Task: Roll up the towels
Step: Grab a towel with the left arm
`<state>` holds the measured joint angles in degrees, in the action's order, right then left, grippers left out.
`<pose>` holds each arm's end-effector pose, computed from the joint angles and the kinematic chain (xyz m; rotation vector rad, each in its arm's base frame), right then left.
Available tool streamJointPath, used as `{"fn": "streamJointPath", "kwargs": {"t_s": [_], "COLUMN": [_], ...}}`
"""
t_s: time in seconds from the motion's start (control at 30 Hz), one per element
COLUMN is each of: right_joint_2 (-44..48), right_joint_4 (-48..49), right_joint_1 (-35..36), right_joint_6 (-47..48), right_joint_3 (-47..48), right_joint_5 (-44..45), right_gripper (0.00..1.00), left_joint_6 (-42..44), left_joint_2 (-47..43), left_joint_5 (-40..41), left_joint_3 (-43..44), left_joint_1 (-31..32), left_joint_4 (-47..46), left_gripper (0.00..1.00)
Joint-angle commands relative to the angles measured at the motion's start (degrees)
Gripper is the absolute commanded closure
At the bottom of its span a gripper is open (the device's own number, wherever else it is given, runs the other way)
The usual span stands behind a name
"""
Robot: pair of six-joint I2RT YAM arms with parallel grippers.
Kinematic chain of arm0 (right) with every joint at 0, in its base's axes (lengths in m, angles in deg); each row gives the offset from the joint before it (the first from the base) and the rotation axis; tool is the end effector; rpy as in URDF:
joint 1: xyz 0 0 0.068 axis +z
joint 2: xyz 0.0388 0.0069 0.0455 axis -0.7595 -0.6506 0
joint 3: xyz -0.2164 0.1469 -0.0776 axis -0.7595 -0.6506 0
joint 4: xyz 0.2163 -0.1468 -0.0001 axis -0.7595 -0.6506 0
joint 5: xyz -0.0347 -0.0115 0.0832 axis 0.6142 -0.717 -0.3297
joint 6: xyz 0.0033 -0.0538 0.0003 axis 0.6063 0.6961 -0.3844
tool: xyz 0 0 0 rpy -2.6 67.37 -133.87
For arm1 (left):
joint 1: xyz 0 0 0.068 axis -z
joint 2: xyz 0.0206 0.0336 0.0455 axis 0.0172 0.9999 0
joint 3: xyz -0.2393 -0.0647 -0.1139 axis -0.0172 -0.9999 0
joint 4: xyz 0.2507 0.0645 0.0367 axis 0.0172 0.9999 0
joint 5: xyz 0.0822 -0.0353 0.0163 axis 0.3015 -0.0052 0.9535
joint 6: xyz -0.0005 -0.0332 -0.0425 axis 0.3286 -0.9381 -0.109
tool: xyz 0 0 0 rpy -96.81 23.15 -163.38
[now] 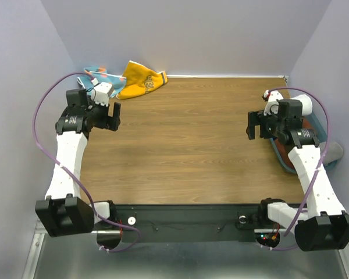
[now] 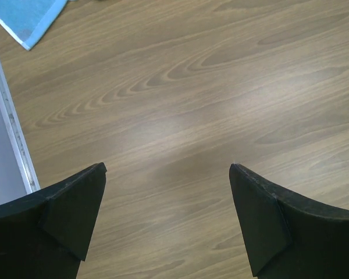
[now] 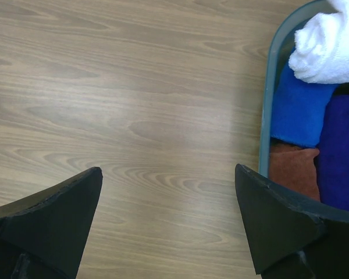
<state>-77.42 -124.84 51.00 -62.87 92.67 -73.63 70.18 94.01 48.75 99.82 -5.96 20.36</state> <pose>0.2175 0.0108 0.3406 -0.2451 2.2299 0.0965 0.2587 0.0103 0.3637 0.4732 2.0412 -0.1116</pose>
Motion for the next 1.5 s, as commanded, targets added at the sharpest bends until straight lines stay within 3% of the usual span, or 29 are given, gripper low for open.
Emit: {"fn": "streamJointPath", "kwargs": {"t_s": [0.0,0.13,0.27,0.47,0.6,0.7,0.8,1.17,1.2,1.47], "right_joint_2": [-1.45,-3.29,-4.44,-6.46,-8.13,-9.45,-10.59,-11.64,-11.73,-12.17], "right_joint_4": [1.12,1.55,3.92,5.42,5.34,5.42,5.42,5.6,5.6,5.6], "right_joint_1": [0.26,0.26,0.26,0.26,0.26,0.26,0.26,0.26,0.26,0.35], "right_joint_6": [-0.17,-0.61,0.35,1.32,1.59,1.76,1.33,0.45,0.27,0.0], "right_joint_3": [0.34,0.16,-1.15,-2.12,-3.0,-3.53,-3.35,-3.35,-3.35,-3.35], "right_joint_5": [-1.48,-2.36,-0.87,1.33,1.16,0.63,0.98,2.82,3.09,3.97], "right_gripper": [0.0,0.0,0.0,0.0,0.0,0.0,0.0,0.0,0.0,0.0], "left_joint_6": [2.94,5.23,6.29,4.89,4.27,4.18,5.67,12.09,12.35,18.68], "left_joint_2": [5.37,15.29,29.87,51.94,63.11,66.1,68.65,76.4,76.66,79.47], "left_joint_5": [3.0,5.81,3.98,-1.3,-2.62,-1.84,3.95,17.4,22.2,29.9], "left_joint_3": [5.22,12.95,26.64,53.87,63.75,64.39,63.33,63.42,62.72,60.6], "left_joint_1": [2.59,4.8,6.55,7.69,9.01,10.33,12.09,12.71,12.71,12.53], "left_joint_4": [-2.54,-3.68,-0.18,4.58,4.14,0.46,-4.47,-7.37,-8.42,-13.35], "left_gripper": [0.01,0.01,0.05,0.11,0.15,0.16,0.18,0.2,0.2,0.34]}}
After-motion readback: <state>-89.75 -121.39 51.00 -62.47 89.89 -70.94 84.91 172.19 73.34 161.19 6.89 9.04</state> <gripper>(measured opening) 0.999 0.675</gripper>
